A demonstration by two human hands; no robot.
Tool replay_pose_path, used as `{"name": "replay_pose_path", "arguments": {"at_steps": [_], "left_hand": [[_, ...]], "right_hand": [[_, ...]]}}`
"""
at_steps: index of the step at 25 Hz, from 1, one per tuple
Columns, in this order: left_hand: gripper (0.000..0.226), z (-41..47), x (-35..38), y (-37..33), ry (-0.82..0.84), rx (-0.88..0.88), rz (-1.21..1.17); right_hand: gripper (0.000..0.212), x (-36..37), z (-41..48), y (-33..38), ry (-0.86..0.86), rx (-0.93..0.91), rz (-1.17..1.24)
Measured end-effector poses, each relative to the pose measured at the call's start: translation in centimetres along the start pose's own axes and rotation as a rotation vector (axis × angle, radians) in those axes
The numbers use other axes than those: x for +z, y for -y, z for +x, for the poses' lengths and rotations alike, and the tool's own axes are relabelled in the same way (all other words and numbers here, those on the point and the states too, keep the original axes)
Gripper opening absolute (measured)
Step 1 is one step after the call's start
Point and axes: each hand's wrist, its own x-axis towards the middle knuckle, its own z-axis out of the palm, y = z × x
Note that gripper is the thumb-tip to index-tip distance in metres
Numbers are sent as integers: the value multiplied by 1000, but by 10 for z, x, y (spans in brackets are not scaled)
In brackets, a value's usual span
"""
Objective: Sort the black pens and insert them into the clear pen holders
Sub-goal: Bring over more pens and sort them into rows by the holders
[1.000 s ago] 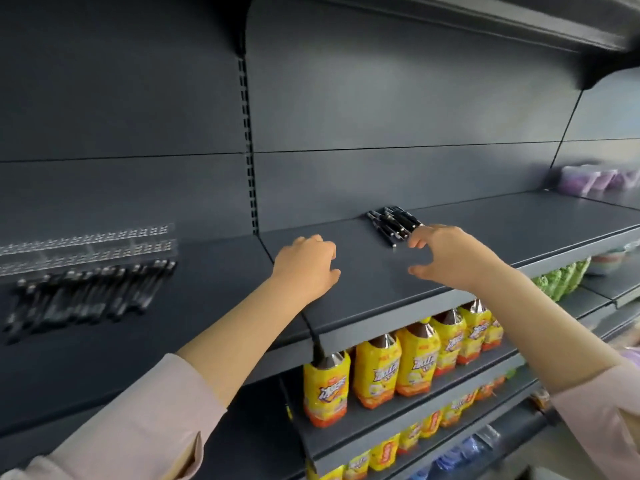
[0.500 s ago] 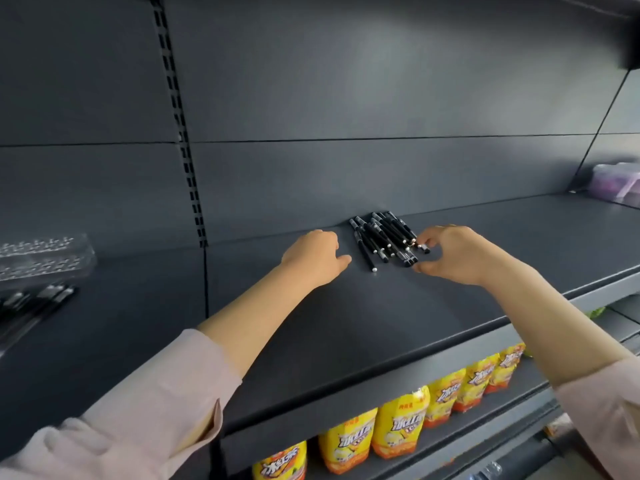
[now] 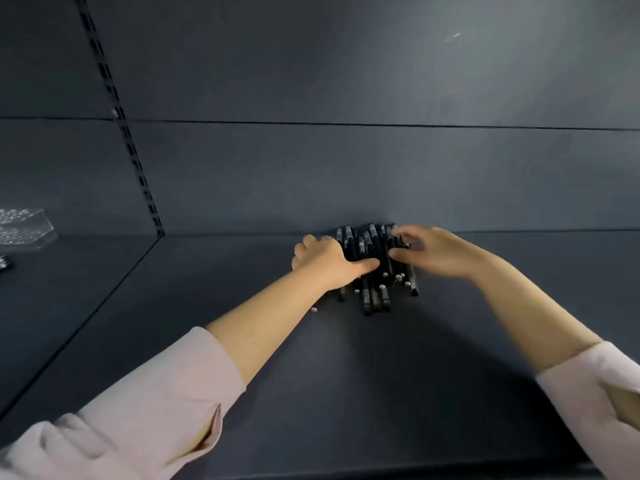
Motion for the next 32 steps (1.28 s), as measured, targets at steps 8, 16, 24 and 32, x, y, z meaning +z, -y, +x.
{"name": "replay_pose_path", "arguments": {"at_steps": [8,16,24,32], "left_hand": [[75,6,7,-19,29,-130,-195],[44,-5,6,-35,-6,-175,-335],[23,-3,5,-36,-16,-185,-327],[54,2,2,-28,8,-199,-421]], "right_hand": [[52,10,22,-26,25,-99,93],[52,13,14,-16,-2,-67,116],[51,13,12,-15,12,-40,134],[50,12,13,-16,36,-31,151]]}}
